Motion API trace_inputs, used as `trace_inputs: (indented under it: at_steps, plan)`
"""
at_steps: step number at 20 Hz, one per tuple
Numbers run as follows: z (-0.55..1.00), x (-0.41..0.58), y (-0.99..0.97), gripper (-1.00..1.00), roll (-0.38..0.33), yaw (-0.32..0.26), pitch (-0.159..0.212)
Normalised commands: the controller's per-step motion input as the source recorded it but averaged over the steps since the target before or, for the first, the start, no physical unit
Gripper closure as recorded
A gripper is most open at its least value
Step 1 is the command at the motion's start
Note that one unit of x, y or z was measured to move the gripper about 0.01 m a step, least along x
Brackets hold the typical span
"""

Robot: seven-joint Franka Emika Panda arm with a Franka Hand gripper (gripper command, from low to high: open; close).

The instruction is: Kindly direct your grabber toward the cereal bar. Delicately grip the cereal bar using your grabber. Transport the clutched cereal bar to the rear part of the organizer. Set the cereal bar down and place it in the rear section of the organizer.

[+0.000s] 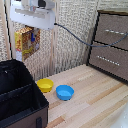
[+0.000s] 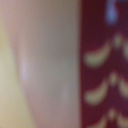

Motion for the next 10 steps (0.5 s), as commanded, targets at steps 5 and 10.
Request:
trace_inputs:
  at_steps: [5, 10]
  plan:
    - [0.26, 0.174, 0.80, 1.00, 0.029, -0.066, 0.063]
    - [0.25, 0.157, 0.76, 1.00, 0.042, -0.085, 0.056]
